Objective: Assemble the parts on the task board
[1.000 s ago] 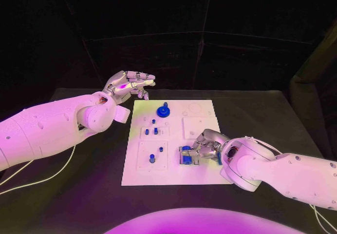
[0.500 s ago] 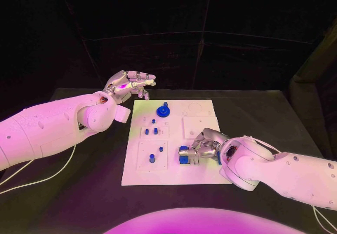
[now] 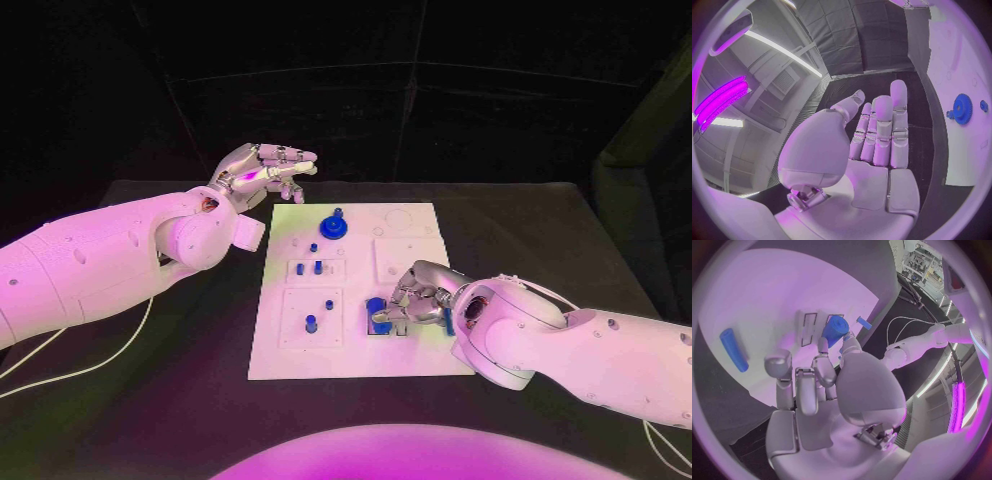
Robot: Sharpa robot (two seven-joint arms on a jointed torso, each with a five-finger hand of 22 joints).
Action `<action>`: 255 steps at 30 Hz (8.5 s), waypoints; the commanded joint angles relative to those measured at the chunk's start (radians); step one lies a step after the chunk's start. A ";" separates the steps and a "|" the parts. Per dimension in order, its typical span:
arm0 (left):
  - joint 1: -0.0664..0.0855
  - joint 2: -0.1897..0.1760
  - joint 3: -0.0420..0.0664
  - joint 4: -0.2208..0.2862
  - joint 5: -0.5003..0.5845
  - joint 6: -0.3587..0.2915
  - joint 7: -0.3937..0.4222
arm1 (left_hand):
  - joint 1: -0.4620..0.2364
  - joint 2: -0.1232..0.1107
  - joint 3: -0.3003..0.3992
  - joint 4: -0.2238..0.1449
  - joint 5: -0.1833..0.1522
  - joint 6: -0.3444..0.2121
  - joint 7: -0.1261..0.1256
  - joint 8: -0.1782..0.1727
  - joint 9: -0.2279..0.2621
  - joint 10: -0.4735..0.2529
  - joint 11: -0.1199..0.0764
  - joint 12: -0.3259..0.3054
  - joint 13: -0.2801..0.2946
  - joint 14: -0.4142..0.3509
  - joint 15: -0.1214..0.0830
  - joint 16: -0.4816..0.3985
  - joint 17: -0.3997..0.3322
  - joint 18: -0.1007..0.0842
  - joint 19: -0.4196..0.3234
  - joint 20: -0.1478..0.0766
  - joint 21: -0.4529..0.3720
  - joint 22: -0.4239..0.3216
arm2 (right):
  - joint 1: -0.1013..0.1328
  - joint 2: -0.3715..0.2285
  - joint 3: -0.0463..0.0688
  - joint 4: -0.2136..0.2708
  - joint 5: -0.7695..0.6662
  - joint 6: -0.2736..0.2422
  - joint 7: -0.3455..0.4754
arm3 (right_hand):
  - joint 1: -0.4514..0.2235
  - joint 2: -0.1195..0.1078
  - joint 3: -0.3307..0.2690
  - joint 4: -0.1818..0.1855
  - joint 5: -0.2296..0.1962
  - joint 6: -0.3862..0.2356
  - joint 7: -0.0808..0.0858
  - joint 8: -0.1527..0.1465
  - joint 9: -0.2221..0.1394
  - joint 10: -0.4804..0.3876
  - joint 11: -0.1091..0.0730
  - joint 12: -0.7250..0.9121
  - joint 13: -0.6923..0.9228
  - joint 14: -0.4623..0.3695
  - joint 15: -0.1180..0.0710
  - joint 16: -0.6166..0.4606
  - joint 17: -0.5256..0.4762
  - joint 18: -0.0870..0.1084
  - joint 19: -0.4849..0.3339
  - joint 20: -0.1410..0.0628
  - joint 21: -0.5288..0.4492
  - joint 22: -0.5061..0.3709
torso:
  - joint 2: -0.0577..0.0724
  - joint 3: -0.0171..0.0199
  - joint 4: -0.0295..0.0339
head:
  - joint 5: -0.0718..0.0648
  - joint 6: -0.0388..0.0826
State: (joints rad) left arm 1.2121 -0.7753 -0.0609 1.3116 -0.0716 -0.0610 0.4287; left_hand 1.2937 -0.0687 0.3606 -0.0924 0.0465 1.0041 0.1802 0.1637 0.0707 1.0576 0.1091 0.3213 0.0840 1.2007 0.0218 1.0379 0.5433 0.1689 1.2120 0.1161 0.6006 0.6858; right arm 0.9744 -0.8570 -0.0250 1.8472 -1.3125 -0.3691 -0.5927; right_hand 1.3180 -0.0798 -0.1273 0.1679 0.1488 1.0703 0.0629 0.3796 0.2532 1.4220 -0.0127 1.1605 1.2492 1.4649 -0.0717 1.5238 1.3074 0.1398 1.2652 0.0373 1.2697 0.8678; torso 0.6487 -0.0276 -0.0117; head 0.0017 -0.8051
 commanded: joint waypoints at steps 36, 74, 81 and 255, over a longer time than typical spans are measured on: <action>0.001 -0.001 0.001 -0.002 0.003 0.011 0.002 | 0.000 0.003 -0.008 0.000 0.002 -0.007 0.001 0.004 -0.001 -0.006 -0.002 0.004 0.001 -0.004 0.000 -0.004 -0.001 0.013 0.002 0.003 -0.005 -0.001 | -0.003 -0.068 -0.004 0.020 0.038 -0.010 0.155 | 0.021 0.075 -0.028 -0.030 0.007 -0.019 -0.001 0.001 0.011 0.008 -0.003 -0.003 0.012 0.086 -0.008 0.006 0.170 -0.019 0.004 -0.007 0.006 0.010 | -0.001 0.0003 0.0011 | -0.003 0.001; 0.001 -0.003 0.000 0.000 0.003 0.011 0.005 | 0.000 0.003 -0.008 0.000 0.002 -0.007 0.001 0.004 -0.001 -0.006 -0.002 0.004 0.001 -0.004 0.000 -0.004 -0.001 0.013 0.002 0.003 -0.005 -0.001 | 0.012 -0.231 -0.005 -0.008 -0.141 0.164 0.047 | -0.042 0.067 -0.104 -0.002 0.074 -0.019 0.013 -0.068 -0.006 -0.010 0.011 -0.067 -0.023 0.081 0.006 -0.008 0.147 -0.013 -0.013 0.009 -0.013 -0.020 | 0.000 0.0005 -0.0066 | -0.041 0.002; 0.001 -0.002 -0.001 -0.001 0.003 0.013 0.005 | 0.000 0.003 -0.008 0.000 0.002 -0.007 0.001 0.004 -0.001 -0.006 -0.002 0.004 0.001 -0.004 0.000 -0.004 -0.001 0.013 0.002 0.003 -0.005 -0.001 | 0.011 -0.212 -0.006 -0.018 -0.176 0.192 0.037 | 0.000 0.072 -0.104 -0.028 0.085 -0.016 0.013 -0.073 -0.002 -0.012 0.010 -0.070 -0.023 0.081 0.005 -0.008 0.147 -0.013 -0.014 0.007 -0.014 -0.020 | -0.001 0.0008 -0.0057 | -0.043 -0.001; -0.008 0.002 -0.003 -0.011 0.012 0.014 -0.002 | -0.017 0.005 -0.056 0.014 0.003 -0.023 0.007 0.014 -0.001 -0.041 0.008 0.014 -0.006 -0.105 0.014 -0.114 -0.076 0.010 -0.076 0.015 -0.086 -0.049 | 0.032 -0.072 -0.004 -0.100 0.592 -0.063 0.605 | 0.055 0.084 0.029 -0.070 0.059 -0.041 0.041 -0.221 0.095 -0.224 0.036 -0.643 -0.347 -0.035 0.026 -0.299 -0.239 0.043 -0.211 0.021 -0.267 -0.385 | -0.033 -0.0111 -0.0076 | -0.040 0.034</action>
State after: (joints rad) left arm 1.2039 -0.7767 -0.0648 1.3034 -0.0709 -0.0483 0.4181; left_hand 1.2862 -0.0612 0.3083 -0.0794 0.0465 0.9877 0.1890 0.1745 0.0707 1.0223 0.1189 0.3330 0.0798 1.1053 0.0347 0.9358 0.4737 0.1686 1.1451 0.1300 0.5225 0.6411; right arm 0.9962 -0.9317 -0.0316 1.7620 -0.9798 -0.3686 -0.2403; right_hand 1.3612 -0.0002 -0.0989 0.1033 0.2061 1.0334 0.1026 0.1612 0.3489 1.2151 0.0199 0.5523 0.9254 1.4357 -0.0483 1.2486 1.0963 0.1716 1.0655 0.0569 1.0172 0.5009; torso 0.6301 -0.0337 -0.0171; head -0.0359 -0.7822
